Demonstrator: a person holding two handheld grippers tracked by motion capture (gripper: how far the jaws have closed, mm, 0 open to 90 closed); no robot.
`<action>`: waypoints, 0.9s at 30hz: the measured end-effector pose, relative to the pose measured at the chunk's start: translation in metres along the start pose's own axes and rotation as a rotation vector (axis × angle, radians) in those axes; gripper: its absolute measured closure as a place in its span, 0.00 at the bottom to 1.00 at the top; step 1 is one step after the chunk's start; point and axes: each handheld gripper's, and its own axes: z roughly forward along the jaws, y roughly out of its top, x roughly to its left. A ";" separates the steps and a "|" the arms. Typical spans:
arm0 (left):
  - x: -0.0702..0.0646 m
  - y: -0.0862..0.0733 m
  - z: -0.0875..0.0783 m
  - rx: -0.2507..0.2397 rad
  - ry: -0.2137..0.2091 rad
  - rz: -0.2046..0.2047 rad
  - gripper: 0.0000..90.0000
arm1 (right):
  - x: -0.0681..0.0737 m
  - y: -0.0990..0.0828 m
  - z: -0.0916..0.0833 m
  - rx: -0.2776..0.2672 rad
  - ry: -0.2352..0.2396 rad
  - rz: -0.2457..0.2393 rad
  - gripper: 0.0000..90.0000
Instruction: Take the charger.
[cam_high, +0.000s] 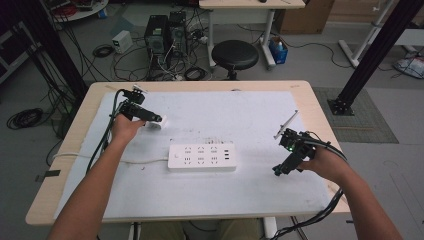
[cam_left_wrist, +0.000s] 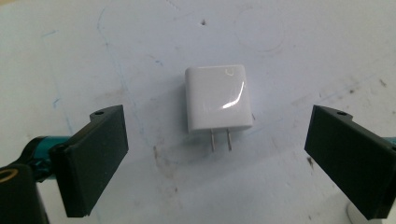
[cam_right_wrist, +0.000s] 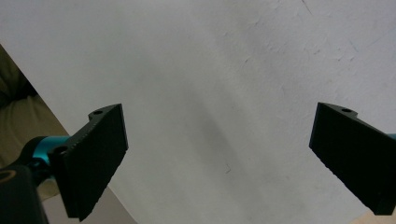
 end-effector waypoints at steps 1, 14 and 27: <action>0.000 0.001 0.003 -0.004 -0.008 -0.001 0.07 | 0.000 -0.001 0.000 -0.005 0.002 -0.008 0.04; -0.005 0.008 0.040 0.026 0.021 0.003 0.08 | 0.000 0.001 -0.004 0.001 -0.002 -0.004 0.04; -0.002 0.005 0.053 0.050 -0.022 -0.040 0.27 | 0.002 0.003 -0.001 0.021 0.004 -0.012 0.04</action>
